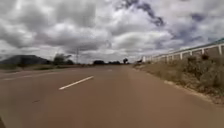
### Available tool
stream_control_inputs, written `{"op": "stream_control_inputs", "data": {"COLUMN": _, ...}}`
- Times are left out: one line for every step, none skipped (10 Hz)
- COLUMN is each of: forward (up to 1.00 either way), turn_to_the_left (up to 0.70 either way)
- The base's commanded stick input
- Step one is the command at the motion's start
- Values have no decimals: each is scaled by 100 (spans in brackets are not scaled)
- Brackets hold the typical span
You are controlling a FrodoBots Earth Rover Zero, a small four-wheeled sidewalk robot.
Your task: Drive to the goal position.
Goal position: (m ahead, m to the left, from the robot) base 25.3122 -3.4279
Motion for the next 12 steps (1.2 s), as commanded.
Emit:
{"op": "stream_control_inputs", "data": {"forward": 85, "turn_to_the_left": 0}}
{"op": "stream_control_inputs", "data": {"forward": 85, "turn_to_the_left": 0}}
{"op": "stream_control_inputs", "data": {"forward": 85, "turn_to_the_left": 0}}
{"op": "stream_control_inputs", "data": {"forward": 85, "turn_to_the_left": 0}}
{"op": "stream_control_inputs", "data": {"forward": 85, "turn_to_the_left": 0}}
{"op": "stream_control_inputs", "data": {"forward": 85, "turn_to_the_left": 0}}
{"op": "stream_control_inputs", "data": {"forward": 85, "turn_to_the_left": -11}}
{"op": "stream_control_inputs", "data": {"forward": 85, "turn_to_the_left": -21}}
{"op": "stream_control_inputs", "data": {"forward": 85, "turn_to_the_left": -27}}
{"op": "stream_control_inputs", "data": {"forward": 85, "turn_to_the_left": -29}}
{"op": "stream_control_inputs", "data": {"forward": 85, "turn_to_the_left": -30}}
{"op": "stream_control_inputs", "data": {"forward": 85, "turn_to_the_left": -27}}
